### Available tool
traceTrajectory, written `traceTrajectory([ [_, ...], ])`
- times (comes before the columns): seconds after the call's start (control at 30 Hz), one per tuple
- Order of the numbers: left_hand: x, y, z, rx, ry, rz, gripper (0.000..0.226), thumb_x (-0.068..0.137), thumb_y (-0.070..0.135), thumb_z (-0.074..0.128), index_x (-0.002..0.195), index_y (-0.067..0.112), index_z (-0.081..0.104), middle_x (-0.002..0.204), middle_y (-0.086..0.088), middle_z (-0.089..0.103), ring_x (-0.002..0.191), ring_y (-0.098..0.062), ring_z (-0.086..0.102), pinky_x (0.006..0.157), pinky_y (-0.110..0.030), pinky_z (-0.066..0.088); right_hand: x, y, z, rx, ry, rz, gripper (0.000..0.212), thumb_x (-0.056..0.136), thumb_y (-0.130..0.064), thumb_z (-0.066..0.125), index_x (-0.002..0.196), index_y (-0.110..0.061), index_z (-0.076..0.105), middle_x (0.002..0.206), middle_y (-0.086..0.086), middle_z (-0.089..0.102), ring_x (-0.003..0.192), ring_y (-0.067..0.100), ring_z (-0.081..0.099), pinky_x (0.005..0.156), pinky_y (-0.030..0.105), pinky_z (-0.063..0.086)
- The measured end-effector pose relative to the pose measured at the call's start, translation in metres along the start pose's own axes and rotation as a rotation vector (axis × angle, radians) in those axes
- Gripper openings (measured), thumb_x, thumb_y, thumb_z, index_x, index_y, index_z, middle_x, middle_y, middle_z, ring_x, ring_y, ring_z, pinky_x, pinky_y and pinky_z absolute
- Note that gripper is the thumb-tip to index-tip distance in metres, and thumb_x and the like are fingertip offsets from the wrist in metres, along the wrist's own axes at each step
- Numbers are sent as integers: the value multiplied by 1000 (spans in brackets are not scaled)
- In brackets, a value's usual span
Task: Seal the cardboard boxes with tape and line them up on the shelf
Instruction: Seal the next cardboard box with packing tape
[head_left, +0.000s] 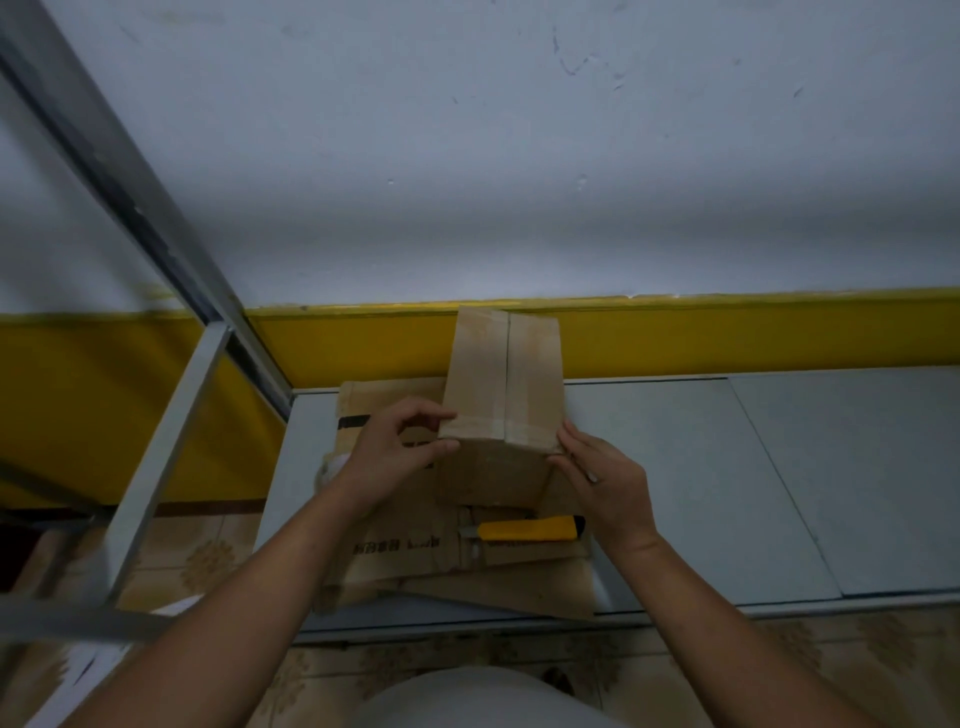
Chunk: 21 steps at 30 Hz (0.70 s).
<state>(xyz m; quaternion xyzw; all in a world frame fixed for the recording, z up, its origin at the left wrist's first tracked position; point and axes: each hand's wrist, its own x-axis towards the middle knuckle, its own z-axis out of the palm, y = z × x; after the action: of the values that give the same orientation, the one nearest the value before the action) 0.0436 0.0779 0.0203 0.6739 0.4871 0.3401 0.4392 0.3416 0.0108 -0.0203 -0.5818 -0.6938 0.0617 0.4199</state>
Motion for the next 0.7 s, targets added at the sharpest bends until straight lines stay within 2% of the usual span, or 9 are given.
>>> traceTrajectory([
  [0.1, -5, 2, 2, 9, -7, 11, 42, 86, 26, 87, 123, 40, 72, 111, 16, 65, 118, -8, 64, 98, -47, 60, 0, -5, -5, 38, -2, 39, 40, 82, -14, 84, 119, -5, 74, 120, 9, 73, 107, 13, 69, 99, 24, 54],
  [0.23, -19, -1, -8, 115, 44, -22, 74, 82, 37, 89, 146, 46, 51, 118, 17, 65, 120, 3, 59, 97, -21, 49, 4, -10, -10, 102, -68, 107, 49, 82, -23, 85, 127, -12, 69, 128, 0, 67, 117, 7, 62, 102, 26, 53],
  [0.37, -38, -20, -21, 209, 185, -91, 60, 83, 38, 87, 136, 37, 58, 113, 16, 67, 109, 2, 62, 91, -30, 56, 6, -12, -16, 118, -86, 119, 49, 83, -29, 84, 127, -15, 68, 129, -4, 65, 120, 7, 61, 102, 28, 53],
  [0.47, -48, -29, -21, 218, 176, -146, 49, 88, 33, 83, 133, 28, 63, 113, 14, 68, 106, 3, 63, 92, -33, 59, 7, -14, -17, 157, -141, 161, 52, 85, -35, 80, 132, -18, 64, 131, -5, 61, 121, 6, 59, 99, 30, 55],
  [0.57, -45, -23, -14, 185, 155, -170, 40, 96, 39, 73, 133, 26, 63, 118, 14, 68, 107, 4, 62, 97, -33, 57, 8, -22, -14, 276, -174, 305, 57, 87, -46, 73, 138, -26, 56, 133, -10, 55, 120, 7, 58, 94, 24, 54],
  [0.63, -37, -10, -5, 123, 113, -216, 47, 97, 52, 65, 138, 31, 59, 127, 16, 64, 114, 8, 57, 101, -32, 54, 13, -28, -12, 406, -140, 472, 55, 91, -47, 68, 141, -30, 52, 137, -13, 54, 122, 5, 57, 90, 16, 52],
  [0.7, -27, 3, 7, 28, 56, -255, 67, 90, 68, 63, 147, 36, 50, 136, 18, 58, 121, 5, 55, 99, -29, 52, 24, -29, -9, 473, -102, 603, 53, 99, -41, 61, 148, -25, 48, 143, -11, 53, 126, 9, 56, 93, 19, 52],
])
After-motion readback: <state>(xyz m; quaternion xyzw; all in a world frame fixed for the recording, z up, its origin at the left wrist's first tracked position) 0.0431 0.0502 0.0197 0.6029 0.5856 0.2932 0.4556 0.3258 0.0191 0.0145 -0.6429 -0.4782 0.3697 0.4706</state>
